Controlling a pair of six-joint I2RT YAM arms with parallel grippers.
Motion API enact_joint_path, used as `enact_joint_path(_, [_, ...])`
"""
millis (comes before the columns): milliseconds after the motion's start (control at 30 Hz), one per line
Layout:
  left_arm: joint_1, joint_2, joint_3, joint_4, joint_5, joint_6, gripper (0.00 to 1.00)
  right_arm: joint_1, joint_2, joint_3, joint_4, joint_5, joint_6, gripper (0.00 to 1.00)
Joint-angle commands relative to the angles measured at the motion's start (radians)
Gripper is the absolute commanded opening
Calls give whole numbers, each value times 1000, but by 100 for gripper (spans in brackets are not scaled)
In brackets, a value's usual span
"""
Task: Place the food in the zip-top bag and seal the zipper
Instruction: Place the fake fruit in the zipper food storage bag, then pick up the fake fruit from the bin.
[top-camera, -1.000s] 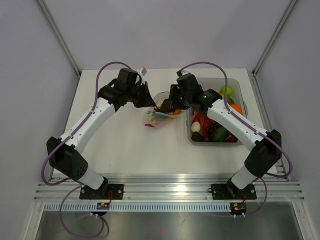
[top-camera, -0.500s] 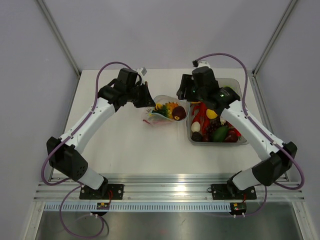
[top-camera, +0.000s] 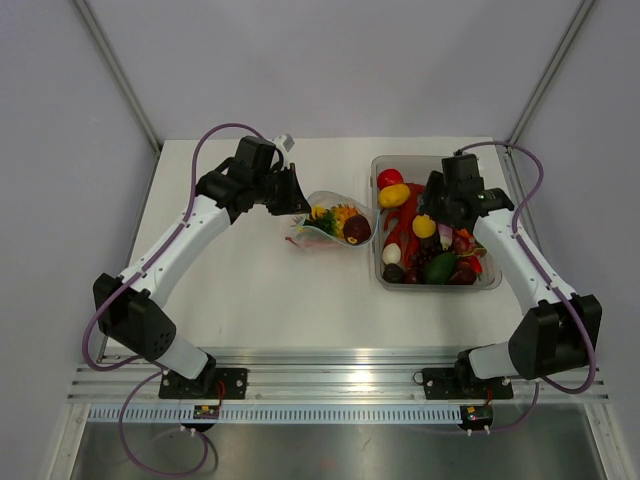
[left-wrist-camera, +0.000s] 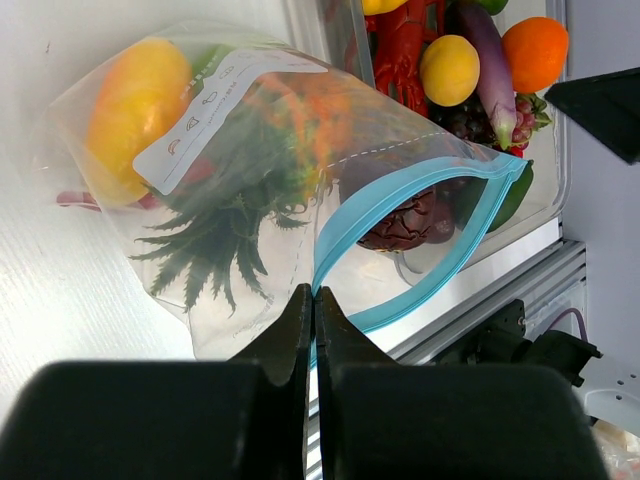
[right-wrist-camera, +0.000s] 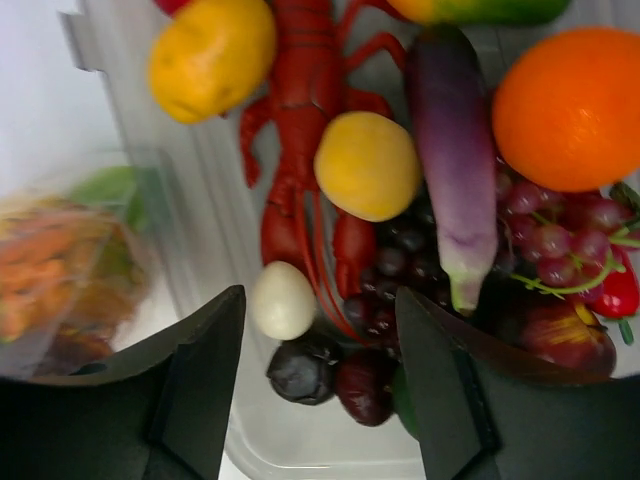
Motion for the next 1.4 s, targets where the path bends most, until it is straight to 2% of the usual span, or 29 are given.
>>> enact_joint_path(0, [-1,7,54,38,11,19,0,-27,-18,-51,-7,-9,3,70])
enact_joint_path(233, [-1,18,50,47,22,11,0,-32,43,-79,-19,57,-40,71])
enact_joint_path(633, [-1,22,51,38,14,10,0,-33,229,15,82,81,-109,85])
enact_joint_path(967, [-1,10,40,29,7,11,0,-33,398,87,111,137,-111,83])
enact_joint_path(1033, [-1,6,37,26,8,11,0,-33,392,83,122,149,-103,79])
enact_joint_path(1167, [-3,3,31,26,5,13,0,-33,350,70,128,141,-95,59])
enact_joint_path(1200, [-1,3,31,27,8,11,0,-33,337,73,123,143,-94,45])
enact_joint_path(1267, [-1,1,30,31,10,10,0,-33,317,72,109,144,-92,34])
enact_joint_path(1300, [-1,1,27,31,8,10,0,-33,288,69,106,144,-91,26])
enact_joint_path(1367, [-1,-1,24,35,10,8,0,-35,249,61,94,137,-86,19])
